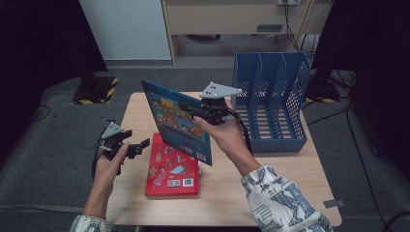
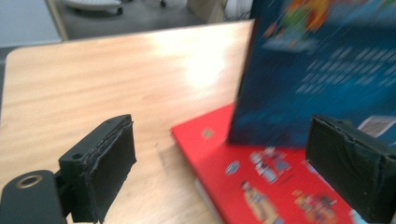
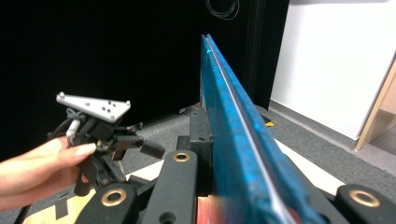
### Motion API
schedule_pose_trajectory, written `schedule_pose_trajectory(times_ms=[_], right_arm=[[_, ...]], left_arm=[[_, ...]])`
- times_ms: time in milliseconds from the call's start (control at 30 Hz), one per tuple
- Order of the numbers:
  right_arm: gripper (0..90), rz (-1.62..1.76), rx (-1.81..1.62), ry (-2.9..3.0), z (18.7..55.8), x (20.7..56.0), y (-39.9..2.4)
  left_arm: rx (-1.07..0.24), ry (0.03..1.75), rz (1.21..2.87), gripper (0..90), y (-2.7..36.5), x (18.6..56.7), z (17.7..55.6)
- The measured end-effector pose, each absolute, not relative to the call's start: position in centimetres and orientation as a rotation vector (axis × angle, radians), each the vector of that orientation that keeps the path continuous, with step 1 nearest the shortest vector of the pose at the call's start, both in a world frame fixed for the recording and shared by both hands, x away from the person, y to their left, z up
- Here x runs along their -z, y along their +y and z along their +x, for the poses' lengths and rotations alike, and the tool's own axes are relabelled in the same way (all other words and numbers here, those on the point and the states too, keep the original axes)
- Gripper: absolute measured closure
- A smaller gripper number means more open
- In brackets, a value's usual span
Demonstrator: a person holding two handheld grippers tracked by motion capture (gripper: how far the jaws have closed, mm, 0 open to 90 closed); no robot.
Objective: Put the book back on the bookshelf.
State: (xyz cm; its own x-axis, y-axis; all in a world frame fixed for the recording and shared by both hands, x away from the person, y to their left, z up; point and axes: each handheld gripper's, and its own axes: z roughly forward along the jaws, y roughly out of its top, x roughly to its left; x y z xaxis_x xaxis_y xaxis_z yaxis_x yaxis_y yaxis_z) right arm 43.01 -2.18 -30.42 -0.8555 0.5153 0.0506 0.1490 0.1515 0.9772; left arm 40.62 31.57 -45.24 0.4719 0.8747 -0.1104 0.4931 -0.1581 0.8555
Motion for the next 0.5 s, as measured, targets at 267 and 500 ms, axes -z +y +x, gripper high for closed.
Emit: schedule_pose_trajectory(times_ms=[267,500], right_arm=[[82.5,0.683,-1.756,2.112,43.4,30.1,-3.2],[82.4,0.719,-1.733,2.080,44.0,29.8,-4.2]], left_arm=[[-0.660,1.226,1.912,7.8,32.2,47.4,40.5],[-0.599,1.327,1.838,7.8,34.5,49.1,40.6]])
